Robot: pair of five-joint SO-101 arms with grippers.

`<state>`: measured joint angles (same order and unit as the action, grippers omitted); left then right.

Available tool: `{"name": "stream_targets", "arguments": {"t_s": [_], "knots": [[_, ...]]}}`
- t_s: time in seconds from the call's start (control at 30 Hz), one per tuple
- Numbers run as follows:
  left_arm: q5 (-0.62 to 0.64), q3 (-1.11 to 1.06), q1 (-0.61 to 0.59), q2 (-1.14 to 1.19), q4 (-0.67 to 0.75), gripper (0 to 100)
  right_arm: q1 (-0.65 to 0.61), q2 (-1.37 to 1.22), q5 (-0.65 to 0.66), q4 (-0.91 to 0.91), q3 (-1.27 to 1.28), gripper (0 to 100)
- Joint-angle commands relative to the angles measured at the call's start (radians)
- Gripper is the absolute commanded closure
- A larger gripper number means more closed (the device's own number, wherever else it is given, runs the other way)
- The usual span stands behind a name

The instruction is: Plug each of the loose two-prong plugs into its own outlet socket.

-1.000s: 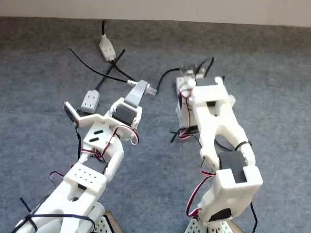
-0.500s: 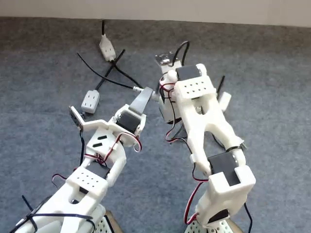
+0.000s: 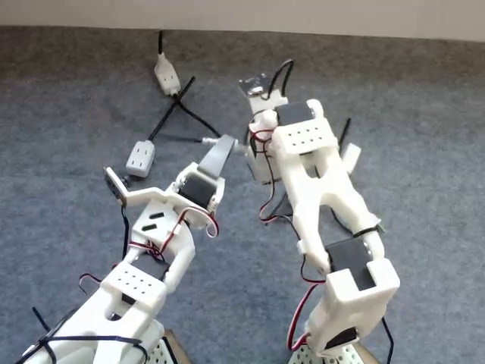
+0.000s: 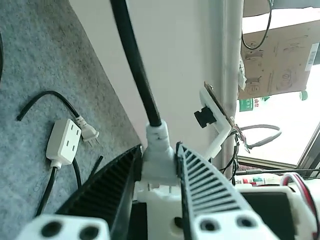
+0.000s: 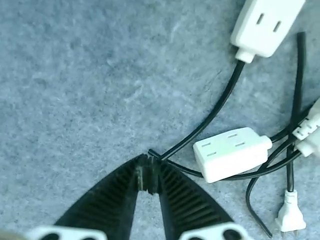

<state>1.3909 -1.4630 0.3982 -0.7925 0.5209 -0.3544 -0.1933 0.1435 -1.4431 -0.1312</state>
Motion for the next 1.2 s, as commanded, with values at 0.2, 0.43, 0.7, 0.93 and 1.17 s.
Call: {"name": "stream_targets", "arguments": {"t_s": [0.2,0.43,0.7,0.93,1.17], "knots": [[0.002,-0.016,0.105,-0.022,0.015,99,-0.015,0.024,0.006,0.005,-0.174,99.1],[0.002,-0.018,0.119,-0.021,0.015,99,-0.015,0.022,0.006,-0.021,-0.228,99.1],[0.0,-0.022,0.159,-0.019,0.014,99,-0.015,0.022,0.006,-0.019,-0.228,99.1],[-0.064,-0.015,0.197,-0.019,-0.038,99,-0.015,0.022,0.006,-0.022,-0.226,99.1],[-0.064,-0.01,0.137,-0.021,-0.04,99,0.004,0.022,0.006,-0.088,-0.225,99.1]]}}
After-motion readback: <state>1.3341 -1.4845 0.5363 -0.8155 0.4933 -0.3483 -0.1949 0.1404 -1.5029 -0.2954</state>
